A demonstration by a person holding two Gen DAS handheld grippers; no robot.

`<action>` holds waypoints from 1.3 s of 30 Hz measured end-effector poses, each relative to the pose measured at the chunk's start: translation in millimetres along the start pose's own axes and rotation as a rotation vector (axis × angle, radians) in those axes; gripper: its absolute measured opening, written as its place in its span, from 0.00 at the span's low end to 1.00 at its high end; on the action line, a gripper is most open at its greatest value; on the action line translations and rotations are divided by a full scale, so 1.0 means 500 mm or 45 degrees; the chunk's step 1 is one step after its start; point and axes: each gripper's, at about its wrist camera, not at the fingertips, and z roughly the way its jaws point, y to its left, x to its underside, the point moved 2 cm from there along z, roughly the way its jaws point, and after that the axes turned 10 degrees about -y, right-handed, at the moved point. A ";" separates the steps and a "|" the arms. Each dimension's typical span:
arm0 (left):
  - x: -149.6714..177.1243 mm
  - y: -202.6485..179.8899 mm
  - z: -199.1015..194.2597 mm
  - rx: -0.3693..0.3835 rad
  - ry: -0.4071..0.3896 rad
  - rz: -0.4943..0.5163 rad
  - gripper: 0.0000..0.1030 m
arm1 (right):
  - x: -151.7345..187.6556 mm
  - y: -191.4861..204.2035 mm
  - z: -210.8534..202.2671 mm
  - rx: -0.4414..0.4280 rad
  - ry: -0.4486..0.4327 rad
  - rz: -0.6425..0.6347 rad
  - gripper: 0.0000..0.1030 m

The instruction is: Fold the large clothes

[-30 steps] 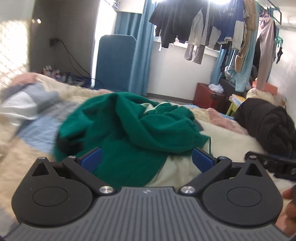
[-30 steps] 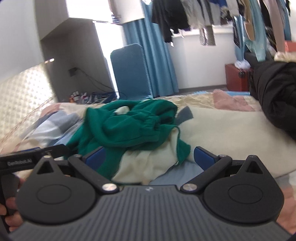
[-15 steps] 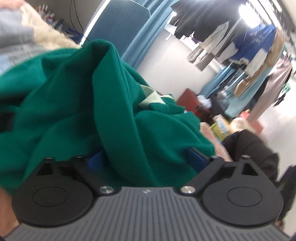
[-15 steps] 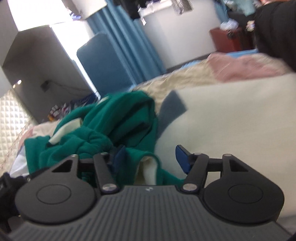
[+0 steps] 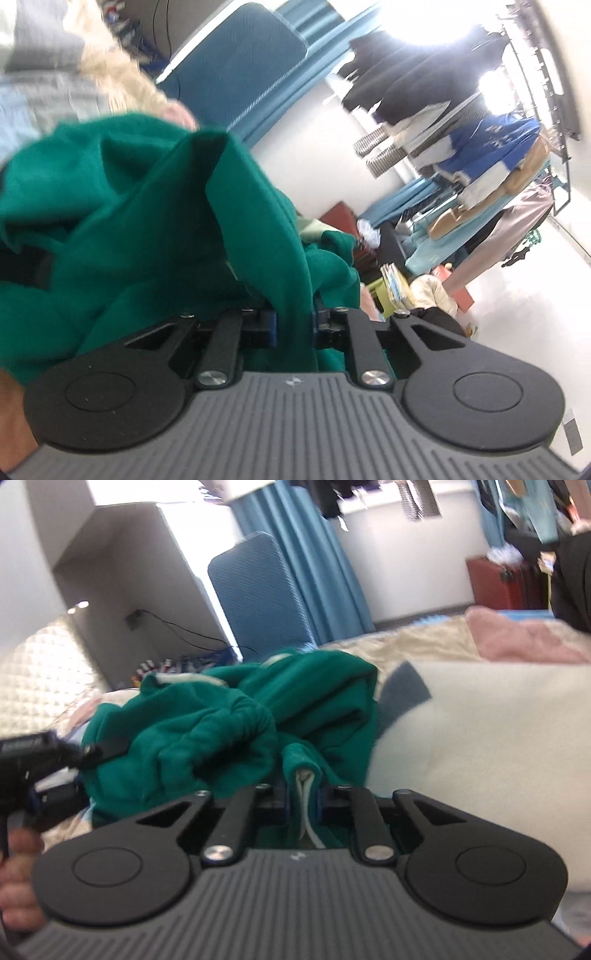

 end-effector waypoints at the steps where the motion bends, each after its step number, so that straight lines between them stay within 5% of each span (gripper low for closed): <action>1: -0.006 -0.003 -0.025 0.009 -0.021 -0.002 0.17 | 0.001 0.012 -0.022 -0.011 -0.022 -0.018 0.14; 17: -0.013 -0.021 -0.602 -0.026 -0.339 0.092 0.11 | 0.071 0.197 -0.432 -0.182 -0.256 -0.269 0.13; 26: -0.014 -0.031 -0.846 -0.088 -0.460 0.124 0.11 | 0.151 0.261 -0.609 -0.295 -0.201 -0.357 0.13; 31: 0.001 0.045 -0.876 -0.323 -0.463 0.059 0.11 | 0.193 0.303 -0.636 -0.341 -0.102 -0.459 0.13; 34: 0.030 0.084 -0.853 -0.519 -0.409 0.118 0.12 | 0.231 0.313 -0.610 -0.288 -0.011 -0.486 0.14; 39: 0.086 0.152 -0.784 -0.701 -0.241 0.140 0.12 | 0.275 0.287 -0.528 -0.227 0.173 -0.407 0.15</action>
